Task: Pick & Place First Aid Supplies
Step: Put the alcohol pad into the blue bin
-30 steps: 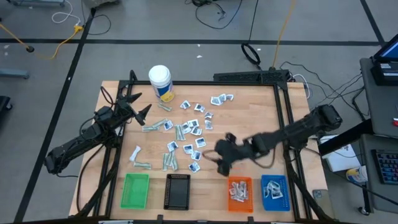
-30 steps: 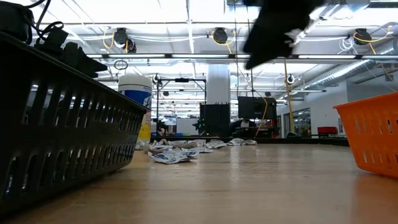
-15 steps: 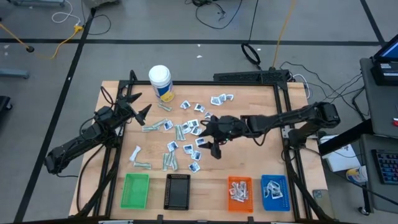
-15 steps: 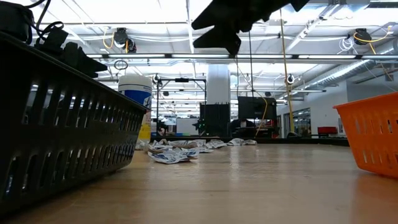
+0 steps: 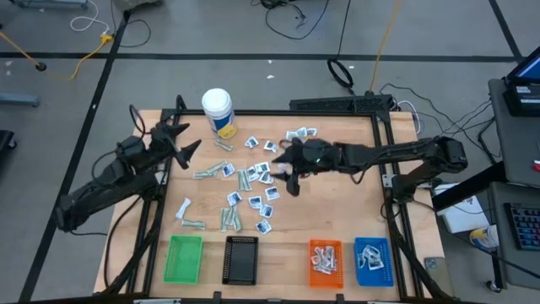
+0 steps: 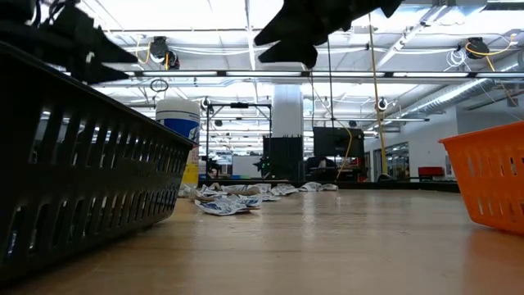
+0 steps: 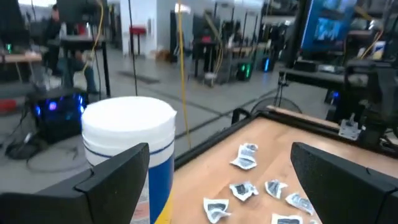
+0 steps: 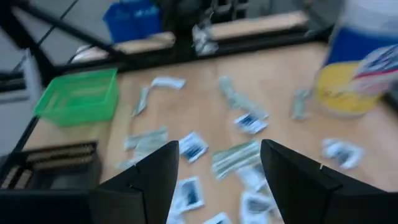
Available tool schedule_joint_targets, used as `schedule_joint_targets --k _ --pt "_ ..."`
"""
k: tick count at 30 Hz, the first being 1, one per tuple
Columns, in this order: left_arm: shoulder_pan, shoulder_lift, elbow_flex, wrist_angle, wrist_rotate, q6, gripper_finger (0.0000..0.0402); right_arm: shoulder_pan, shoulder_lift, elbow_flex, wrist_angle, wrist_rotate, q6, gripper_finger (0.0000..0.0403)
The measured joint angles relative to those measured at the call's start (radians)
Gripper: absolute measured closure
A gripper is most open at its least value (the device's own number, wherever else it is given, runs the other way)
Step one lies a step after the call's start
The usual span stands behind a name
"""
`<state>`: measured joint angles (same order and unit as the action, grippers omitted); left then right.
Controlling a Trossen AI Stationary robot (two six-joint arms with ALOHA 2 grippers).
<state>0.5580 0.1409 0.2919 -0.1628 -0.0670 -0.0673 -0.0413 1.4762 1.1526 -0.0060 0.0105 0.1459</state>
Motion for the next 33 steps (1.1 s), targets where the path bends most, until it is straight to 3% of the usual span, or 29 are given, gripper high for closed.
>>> schedule_joint_targets --k 5,13,18,25,33 --pt "-0.018 0.219 0.216 -0.173 -0.047 -0.064 0.0005 -0.075 -0.106 0.000 0.039 0.068 -0.012 0.0179" --pt "-0.018 0.649 0.550 -0.578 -0.049 -0.166 0.0005 -0.183 -0.285 0.001 0.063 0.065 -0.059 0.0179" --pt "-0.018 0.875 0.717 -0.738 -0.042 -0.166 0.0005 -0.209 -0.369 0.001 0.061 0.064 -0.095 0.0179" --pt "-0.014 1.119 0.886 -0.942 -0.004 -0.239 0.0005 -0.208 -0.424 0.001 0.037 0.063 -0.173 0.0179" --pt "-0.037 1.254 0.909 -0.963 0.100 -0.320 0.0005 -0.208 -0.434 0.001 0.018 0.062 -0.201 0.0179"
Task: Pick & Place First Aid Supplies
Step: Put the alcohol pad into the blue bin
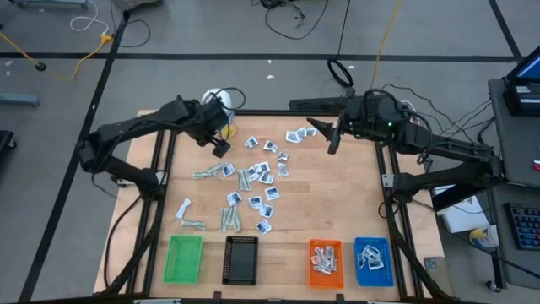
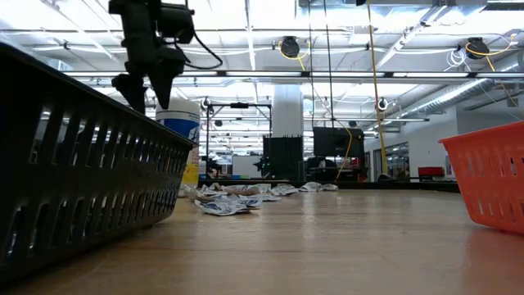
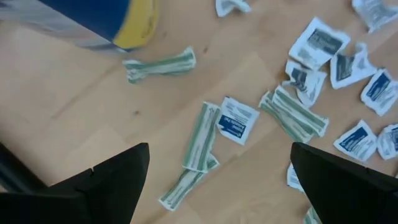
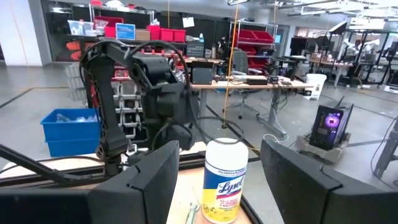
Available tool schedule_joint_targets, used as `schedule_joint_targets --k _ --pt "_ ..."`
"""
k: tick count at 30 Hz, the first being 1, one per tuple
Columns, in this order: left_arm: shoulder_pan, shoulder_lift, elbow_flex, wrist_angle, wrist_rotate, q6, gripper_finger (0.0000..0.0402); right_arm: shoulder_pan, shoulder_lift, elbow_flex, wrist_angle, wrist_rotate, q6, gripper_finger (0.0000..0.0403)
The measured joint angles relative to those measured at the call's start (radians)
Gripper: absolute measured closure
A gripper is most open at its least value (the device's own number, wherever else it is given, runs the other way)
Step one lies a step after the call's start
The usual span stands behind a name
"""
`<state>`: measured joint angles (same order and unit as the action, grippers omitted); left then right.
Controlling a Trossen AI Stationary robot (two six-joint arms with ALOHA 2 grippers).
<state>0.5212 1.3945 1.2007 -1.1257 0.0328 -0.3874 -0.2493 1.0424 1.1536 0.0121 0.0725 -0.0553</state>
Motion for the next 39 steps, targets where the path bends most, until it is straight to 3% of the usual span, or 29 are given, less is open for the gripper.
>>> schedule_joint_targets --k 8,14,21,28,39 --pt "-0.097 0.123 0.000 0.025 -0.093 -0.200 0.0005 0.000 0.000 0.000 -0.002 -0.037 -0.057 0.0179" --pt "-0.119 0.195 -0.027 0.039 -0.072 -0.390 0.0005 0.001 0.000 0.000 -0.002 -0.051 -0.062 0.0179" --pt "-0.147 0.222 -0.105 0.157 -0.041 -0.545 0.0005 0.001 0.000 0.000 -0.002 -0.052 -0.062 0.0179" --pt "-0.187 0.222 -0.186 0.223 -0.075 -0.744 0.0005 0.001 0.000 0.000 -0.002 -0.052 -0.062 0.0179" --pt "-0.245 0.222 -0.262 0.347 -0.091 -0.910 0.0005 0.001 0.000 0.000 -0.014 -0.052 -0.066 0.0179"
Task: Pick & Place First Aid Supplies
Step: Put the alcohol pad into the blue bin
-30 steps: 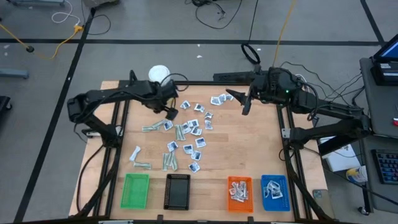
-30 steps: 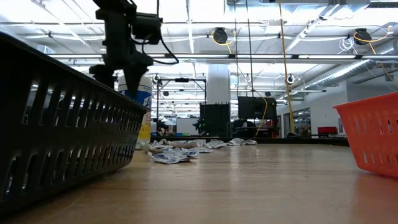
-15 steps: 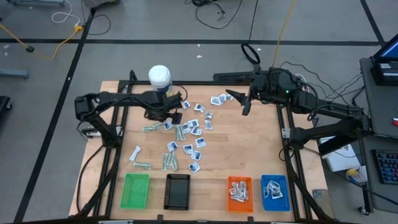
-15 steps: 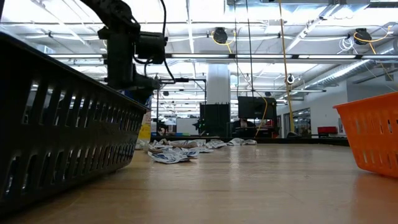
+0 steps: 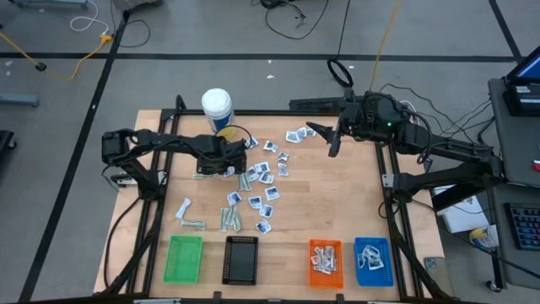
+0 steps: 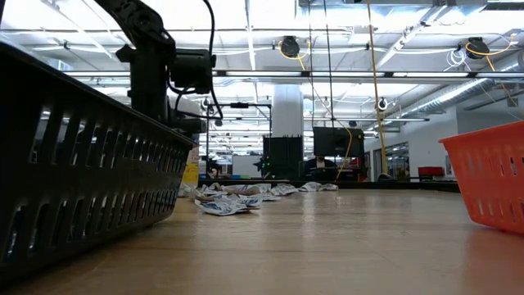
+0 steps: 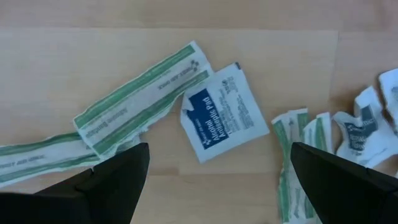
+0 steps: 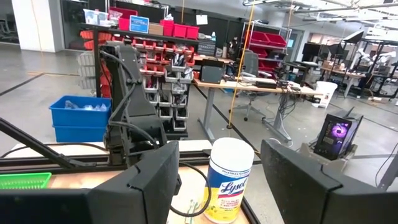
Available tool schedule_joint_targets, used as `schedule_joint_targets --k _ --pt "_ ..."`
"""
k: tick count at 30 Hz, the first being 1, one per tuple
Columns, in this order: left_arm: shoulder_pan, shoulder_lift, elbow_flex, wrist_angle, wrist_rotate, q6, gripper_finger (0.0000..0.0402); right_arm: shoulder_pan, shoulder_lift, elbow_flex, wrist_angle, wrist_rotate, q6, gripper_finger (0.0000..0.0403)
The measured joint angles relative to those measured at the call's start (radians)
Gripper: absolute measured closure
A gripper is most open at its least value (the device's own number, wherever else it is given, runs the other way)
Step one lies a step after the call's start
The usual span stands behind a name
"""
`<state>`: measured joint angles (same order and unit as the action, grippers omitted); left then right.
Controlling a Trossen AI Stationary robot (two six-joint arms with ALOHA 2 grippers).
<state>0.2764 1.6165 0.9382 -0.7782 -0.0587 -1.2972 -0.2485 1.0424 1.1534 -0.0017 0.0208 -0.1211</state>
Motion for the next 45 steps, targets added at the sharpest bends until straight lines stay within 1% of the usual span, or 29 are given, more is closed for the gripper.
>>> schedule_joint_targets --k 4,8,12,15,18,23,29,32,36,45 --pt "-0.003 0.001 0.000 0.015 -0.013 0.024 0.0005 0.000 0.000 0.000 -0.004 0.000 0.000 0.0179" --pt "-0.003 0.037 0.000 0.033 -0.013 0.029 0.0005 0.000 0.000 0.000 -0.004 0.000 0.002 0.0179" --pt "-0.002 0.099 0.003 0.056 0.026 0.049 0.0005 0.002 0.000 0.000 -0.004 0.000 0.003 0.0179" --pt "-0.001 0.122 0.006 0.063 0.048 0.063 0.0005 0.002 0.000 0.000 -0.010 -0.001 0.003 0.0179" --pt "-0.002 0.123 0.004 0.071 0.042 0.066 0.0005 0.002 0.000 0.000 -0.013 0.000 0.003 0.0179" --pt "0.010 0.089 -0.001 0.078 0.034 0.058 0.0005 0.002 0.000 0.000 -0.021 0.000 0.003 0.0179" --pt "0.020 0.076 -0.001 0.137 0.024 0.065 0.0005 0.002 0.000 0.000 -0.020 0.000 0.003 0.0179" --pt "0.019 0.076 -0.001 0.148 0.012 0.032 0.0005 0.002 0.000 0.000 -0.026 0.000 0.003 0.0179" --pt "0.023 0.076 -0.001 0.145 -0.042 -0.039 0.0005 0.002 0.000 0.000 -0.028 -0.001 0.003 0.0179" --pt "0.028 0.082 0.000 0.141 -0.050 -0.074 0.0010 0.002 0.002 0.000 -0.029 -0.001 0.003 0.0179"
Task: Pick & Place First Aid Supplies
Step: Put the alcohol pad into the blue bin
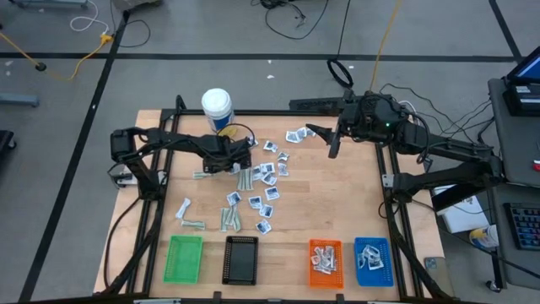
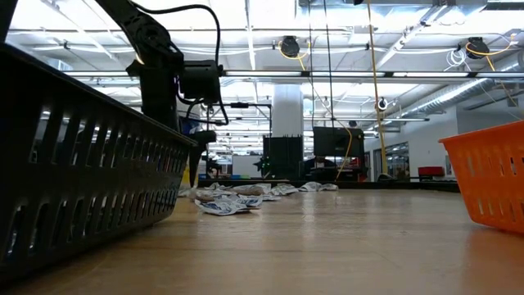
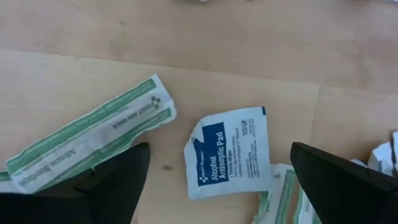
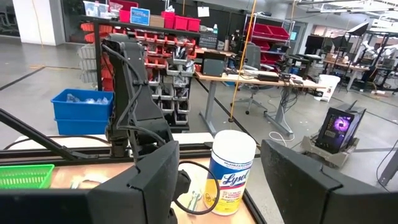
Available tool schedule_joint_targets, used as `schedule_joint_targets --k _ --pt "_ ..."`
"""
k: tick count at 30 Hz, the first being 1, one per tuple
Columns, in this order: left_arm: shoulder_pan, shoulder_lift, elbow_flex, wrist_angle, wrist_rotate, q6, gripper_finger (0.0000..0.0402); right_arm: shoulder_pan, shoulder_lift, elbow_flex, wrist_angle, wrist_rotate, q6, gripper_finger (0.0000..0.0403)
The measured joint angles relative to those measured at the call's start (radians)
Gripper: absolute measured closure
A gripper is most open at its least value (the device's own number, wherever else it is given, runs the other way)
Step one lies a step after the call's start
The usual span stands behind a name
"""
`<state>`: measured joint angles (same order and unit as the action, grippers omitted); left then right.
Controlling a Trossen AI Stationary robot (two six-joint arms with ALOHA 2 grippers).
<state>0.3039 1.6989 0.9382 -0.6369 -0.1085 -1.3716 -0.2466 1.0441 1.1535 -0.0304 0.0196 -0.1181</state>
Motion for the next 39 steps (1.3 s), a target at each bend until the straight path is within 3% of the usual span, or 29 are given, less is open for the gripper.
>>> schedule_joint_targets --k 3,14,19,29,39 --pt "0.002 0.000 0.000 -0.003 0.000 -0.012 0.0045 0.000 0.003 0.000 0.000 -0.001 -0.001 0.0179" --pt "0.002 0.000 0.000 -0.002 0.002 -0.020 0.0253 0.000 0.002 0.000 0.002 -0.025 -0.002 0.0179" --pt "0.002 0.000 0.000 0.003 0.002 -0.007 0.0317 0.000 0.002 0.000 0.002 -0.025 -0.002 0.0179" --pt "0.002 0.000 0.000 0.005 0.004 0.055 0.0395 0.000 0.002 0.000 0.002 -0.024 -0.002 0.0179" --pt "0.008 0.000 0.000 0.007 0.030 0.091 0.0400 0.000 0.002 0.000 0.002 -0.022 -0.005 0.0179"
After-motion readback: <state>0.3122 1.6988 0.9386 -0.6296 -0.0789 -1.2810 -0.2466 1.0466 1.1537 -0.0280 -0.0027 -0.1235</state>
